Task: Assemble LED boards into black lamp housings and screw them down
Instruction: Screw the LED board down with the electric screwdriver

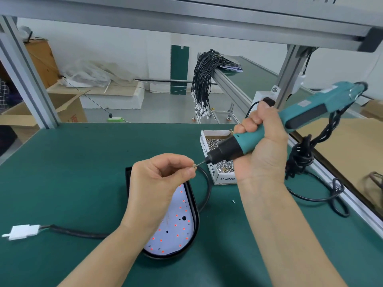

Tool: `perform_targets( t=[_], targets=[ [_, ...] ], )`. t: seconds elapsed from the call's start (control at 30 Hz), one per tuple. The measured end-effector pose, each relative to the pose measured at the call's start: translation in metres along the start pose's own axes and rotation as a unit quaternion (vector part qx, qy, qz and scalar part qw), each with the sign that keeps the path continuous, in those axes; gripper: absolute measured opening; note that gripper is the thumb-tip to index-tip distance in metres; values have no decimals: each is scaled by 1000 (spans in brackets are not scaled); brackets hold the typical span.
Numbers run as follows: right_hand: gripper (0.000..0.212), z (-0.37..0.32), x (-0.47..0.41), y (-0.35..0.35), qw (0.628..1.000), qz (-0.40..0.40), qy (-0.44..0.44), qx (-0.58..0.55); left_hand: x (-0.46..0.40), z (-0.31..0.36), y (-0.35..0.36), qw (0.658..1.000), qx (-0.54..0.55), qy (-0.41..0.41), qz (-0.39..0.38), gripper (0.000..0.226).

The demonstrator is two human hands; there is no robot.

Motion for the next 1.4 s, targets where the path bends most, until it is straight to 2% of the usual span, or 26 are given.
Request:
perform_targets(
  t=[0.23, 0.5, 0.93, 1.03, 1.07, 1.13, 1.2, 1.23, 1.27, 1.33, 1.4],
  targets=[
    [24, -1, 4, 3, 993, -119, -6, -7, 1, -4, 1, 992, 106, -65, -33, 14],
    [36, 5, 7, -4, 998, -52, -17, -2, 3, -6, -1, 1000, -8, -6, 20, 27],
    [37, 9, 5, -1, 1000, -26, -3, -3, -3, -15, -6, 999, 31, -28, 12, 34],
    [37, 9, 4, -1, 999, -33, 2, -4, -1, -13, -6, 999, 31, -34, 0, 41],
    [36, 8, 2, -1, 999, -36, 2, -2, -1, -13, -11, 999, 21, -31, 9, 43],
    [35, 9, 0, -3, 999, -46, 2, 11, -7, -15, -29, 996, -34, -27, 77, 38],
    [33, 12, -1, -7, 998, -54, 2, 31, -17, -21, -56, 970, -172, -68, 155, 44],
    [34, 15, -1, -9, 998, -56, 4, 41, -21, -26, -68, 949, -246, -110, 162, 55],
    [35, 19, -1, -11, 997, -58, 6, 49, -23, -34, -77, 931, -300, -160, 135, 68],
    [33, 26, -1, -15, 996, -62, 8, 64, -23, -48, -81, 907, -346, -237, 34, 86],
    [32, 33, -3, -17, 994, -67, 9, 85, -22, -59, -73, 893, -362, -267, -23, 94]
  ],
)
Point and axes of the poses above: each hand's wrist, its own x-axis away from the middle knuckle, its own y-axis out of the palm, z = x × y, the point moved 2 cm from there along -x, towards the middle knuckle, and after that the axes turned 12 degrees about -x, right-handed, at the moved point
